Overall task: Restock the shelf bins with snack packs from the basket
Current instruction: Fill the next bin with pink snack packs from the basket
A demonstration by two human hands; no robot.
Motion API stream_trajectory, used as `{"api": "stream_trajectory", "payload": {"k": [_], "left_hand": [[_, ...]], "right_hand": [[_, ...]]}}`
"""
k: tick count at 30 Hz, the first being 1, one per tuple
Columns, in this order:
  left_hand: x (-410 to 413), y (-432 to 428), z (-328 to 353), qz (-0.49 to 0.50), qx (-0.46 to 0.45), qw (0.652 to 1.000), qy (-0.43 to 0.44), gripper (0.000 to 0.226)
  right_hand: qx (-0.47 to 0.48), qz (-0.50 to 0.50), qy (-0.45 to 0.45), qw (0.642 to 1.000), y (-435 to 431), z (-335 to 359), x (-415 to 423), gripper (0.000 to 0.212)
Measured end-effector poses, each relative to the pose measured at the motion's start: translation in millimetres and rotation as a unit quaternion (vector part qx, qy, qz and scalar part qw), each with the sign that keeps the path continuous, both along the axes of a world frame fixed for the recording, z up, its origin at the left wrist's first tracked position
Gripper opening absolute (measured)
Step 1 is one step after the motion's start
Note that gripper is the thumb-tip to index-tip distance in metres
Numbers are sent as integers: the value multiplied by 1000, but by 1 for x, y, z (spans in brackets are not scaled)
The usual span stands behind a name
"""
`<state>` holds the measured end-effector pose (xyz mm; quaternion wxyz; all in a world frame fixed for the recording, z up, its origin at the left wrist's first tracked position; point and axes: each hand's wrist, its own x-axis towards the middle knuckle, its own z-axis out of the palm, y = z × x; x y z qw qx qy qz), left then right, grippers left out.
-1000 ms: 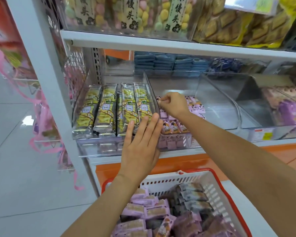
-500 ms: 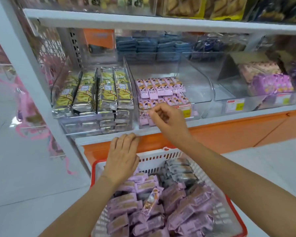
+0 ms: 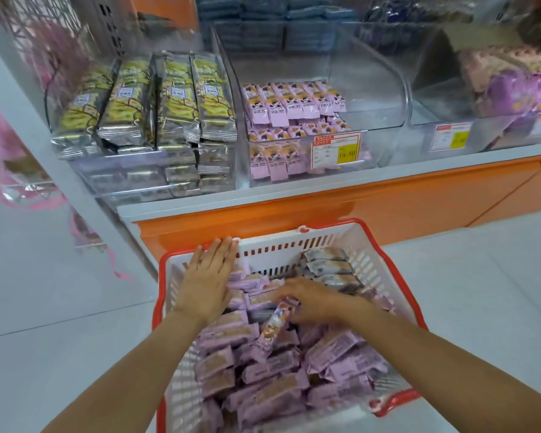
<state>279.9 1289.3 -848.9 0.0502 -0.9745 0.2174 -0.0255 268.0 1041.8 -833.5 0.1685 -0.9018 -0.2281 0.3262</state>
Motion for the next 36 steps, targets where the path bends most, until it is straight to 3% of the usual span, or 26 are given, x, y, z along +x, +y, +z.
{"api": "stream_trajectory", "payload": {"k": [6, 9, 12, 14, 16, 19, 22, 23, 26, 28, 36], "left_hand": [[-2, -3, 5, 15, -36, 998, 42, 80], [-1, -4, 6, 4, -123, 991, 41, 70], [3, -13, 10, -13, -241, 970, 34, 38], [1, -28, 29, 29, -379, 909, 172, 30], [-1, -43, 50, 87, -478, 794, 365, 31], [-2, -53, 69, 117, -537, 696, 462, 38], [3, -54, 85, 94, -582, 676, 442, 73], [4, -55, 94, 90, -604, 662, 434, 76], [6, -66, 113, 73, -676, 605, 415, 40], [4, -76, 130, 54, -692, 596, 404, 23], [7, -104, 174, 65, -769, 558, 306, 21]], "right_hand": [[7, 5, -26, 1000, -2, -11, 0, 32], [37, -4, -36, 999, -7, 7, 8, 31], [87, -46, -77, 992, -14, 32, 17, 31], [127, -68, -114, 983, -18, 50, 21, 32], [176, -79, -147, 970, -22, 69, 24, 31], [210, -84, -190, 955, -25, 95, 26, 33], [250, -116, -221, 935, -28, 114, 22, 48], [268, -137, -232, 925, -28, 121, 20, 53], [348, -212, -246, 879, -26, 143, 9, 51], [381, -229, -256, 859, -25, 157, 4, 47], [367, -210, -210, 881, -35, 194, -7, 45]]}}
